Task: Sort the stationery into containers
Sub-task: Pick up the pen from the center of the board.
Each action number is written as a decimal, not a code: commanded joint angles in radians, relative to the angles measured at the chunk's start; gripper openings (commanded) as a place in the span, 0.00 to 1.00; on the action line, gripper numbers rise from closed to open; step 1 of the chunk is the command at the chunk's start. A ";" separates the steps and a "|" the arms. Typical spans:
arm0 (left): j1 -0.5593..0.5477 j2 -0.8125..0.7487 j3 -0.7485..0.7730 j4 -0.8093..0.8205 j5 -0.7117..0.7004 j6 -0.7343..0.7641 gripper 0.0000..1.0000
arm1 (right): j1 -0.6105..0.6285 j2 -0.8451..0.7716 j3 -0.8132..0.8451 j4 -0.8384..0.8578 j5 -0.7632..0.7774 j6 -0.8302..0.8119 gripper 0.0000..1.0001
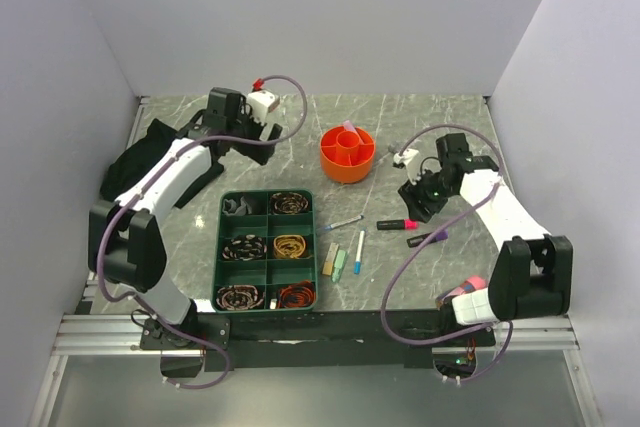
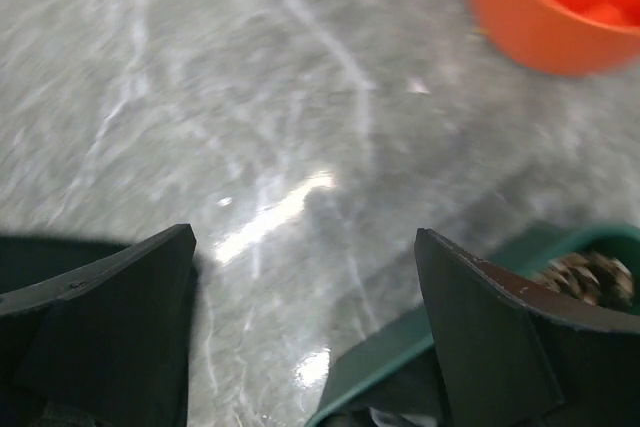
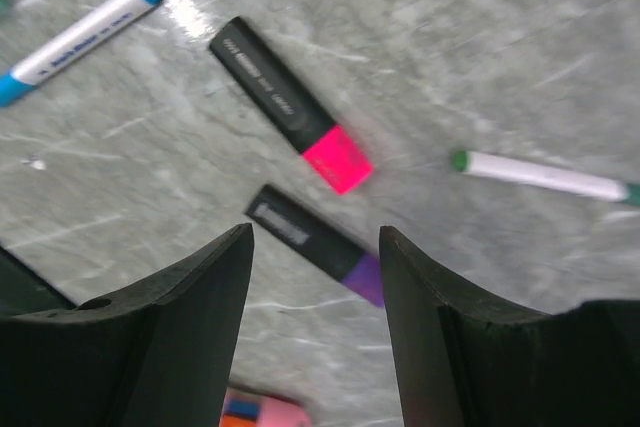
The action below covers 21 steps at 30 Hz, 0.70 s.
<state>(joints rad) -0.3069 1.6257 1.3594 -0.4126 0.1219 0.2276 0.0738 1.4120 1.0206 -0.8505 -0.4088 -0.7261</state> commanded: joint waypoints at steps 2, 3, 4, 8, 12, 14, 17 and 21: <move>-0.134 -0.102 0.018 -0.040 0.332 0.205 0.99 | -0.061 -0.074 0.001 0.117 0.028 -0.043 0.61; -0.208 -0.093 0.035 -0.066 0.361 0.272 0.99 | -0.125 -0.087 -0.001 0.139 0.015 0.049 0.61; -0.243 -0.081 0.058 -0.086 0.387 0.291 0.99 | -0.155 -0.088 0.001 0.184 0.011 0.104 0.61; -0.385 0.029 0.199 -0.083 0.436 0.279 0.94 | -0.336 -0.061 0.064 0.199 -0.070 0.399 0.61; -0.487 0.176 0.314 -0.098 0.459 0.305 0.89 | -0.428 -0.044 0.091 0.179 -0.122 0.470 0.61; -0.526 0.285 0.404 -0.106 0.431 0.282 0.88 | -0.474 -0.048 0.102 0.165 -0.145 0.481 0.61; -0.595 0.423 0.510 -0.132 0.375 0.273 0.86 | -0.546 -0.070 0.107 0.159 -0.185 0.464 0.61; -0.643 0.555 0.596 -0.117 0.343 0.271 0.86 | -0.666 -0.084 0.105 0.139 -0.313 0.455 0.61</move>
<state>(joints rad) -0.9016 2.0838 1.8606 -0.5030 0.4969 0.4927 -0.4969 1.3670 1.0863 -0.6949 -0.5797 -0.2878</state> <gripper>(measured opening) 0.864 0.609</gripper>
